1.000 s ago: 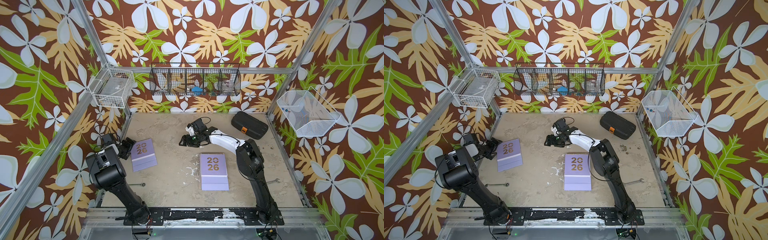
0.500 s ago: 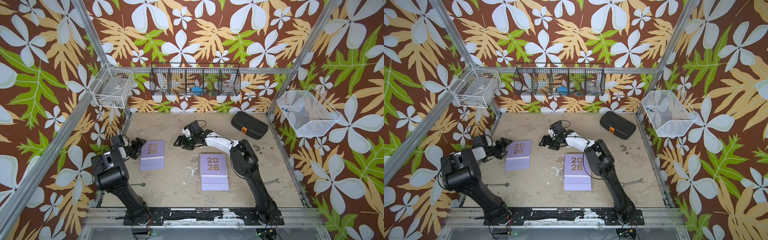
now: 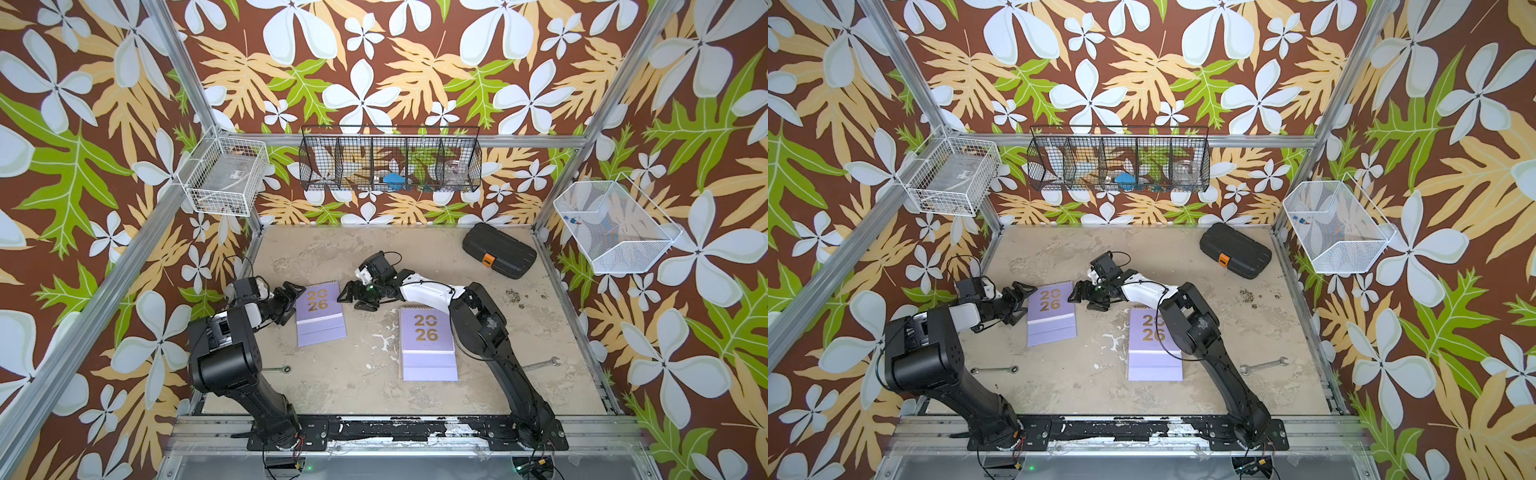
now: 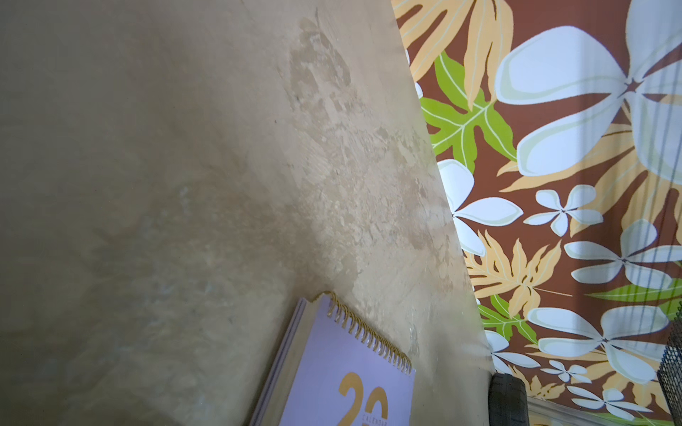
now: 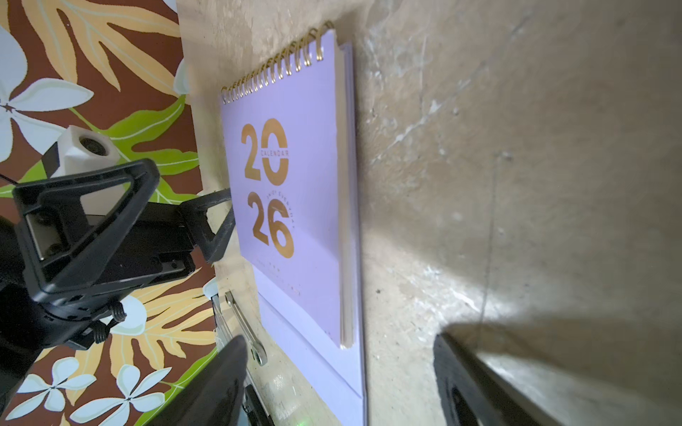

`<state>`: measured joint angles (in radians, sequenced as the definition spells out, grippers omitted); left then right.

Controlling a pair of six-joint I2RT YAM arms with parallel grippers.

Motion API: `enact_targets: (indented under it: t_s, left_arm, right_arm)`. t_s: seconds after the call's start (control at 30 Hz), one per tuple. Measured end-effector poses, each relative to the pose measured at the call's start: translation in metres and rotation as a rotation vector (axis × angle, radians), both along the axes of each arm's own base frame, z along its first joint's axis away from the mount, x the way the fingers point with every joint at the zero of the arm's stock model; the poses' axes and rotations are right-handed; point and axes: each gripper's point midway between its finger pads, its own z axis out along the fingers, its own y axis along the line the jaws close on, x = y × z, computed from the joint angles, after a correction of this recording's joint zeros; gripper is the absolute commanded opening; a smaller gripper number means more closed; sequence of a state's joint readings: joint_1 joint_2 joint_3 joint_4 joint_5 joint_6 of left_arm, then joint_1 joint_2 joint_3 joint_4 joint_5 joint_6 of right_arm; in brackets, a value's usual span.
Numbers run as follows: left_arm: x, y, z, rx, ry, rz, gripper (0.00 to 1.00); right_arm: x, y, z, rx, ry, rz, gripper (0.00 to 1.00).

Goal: Stack the calendars
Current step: Move the calendar to the center of the board, then pick up the calendar at the center of the board.

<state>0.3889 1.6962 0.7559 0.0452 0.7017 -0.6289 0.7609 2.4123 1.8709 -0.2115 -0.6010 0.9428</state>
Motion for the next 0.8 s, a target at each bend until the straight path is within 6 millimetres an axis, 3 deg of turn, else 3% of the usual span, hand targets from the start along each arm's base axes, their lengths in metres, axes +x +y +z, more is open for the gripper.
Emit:
enact_targets:
  t_s: [0.2, 0.5, 0.8]
  left_arm:
    - [-0.008, -0.023, -0.002, -0.029, -0.008, -0.043, 0.93]
    - [-0.01, -0.027, -0.002, -0.021, -0.031, -0.047, 0.92]
    - [-0.009, -0.029, 0.0, -0.041, -0.028, -0.045, 0.93]
  right_arm:
    - [-0.005, 0.007, -0.001, 0.037, 0.006, 0.018, 0.81]
    - [-0.011, 0.01, 0.004, 0.121, 0.014, 0.04, 0.78]
    - [-0.006, 0.013, 0.044, 0.246, -0.051, 0.039, 0.6]
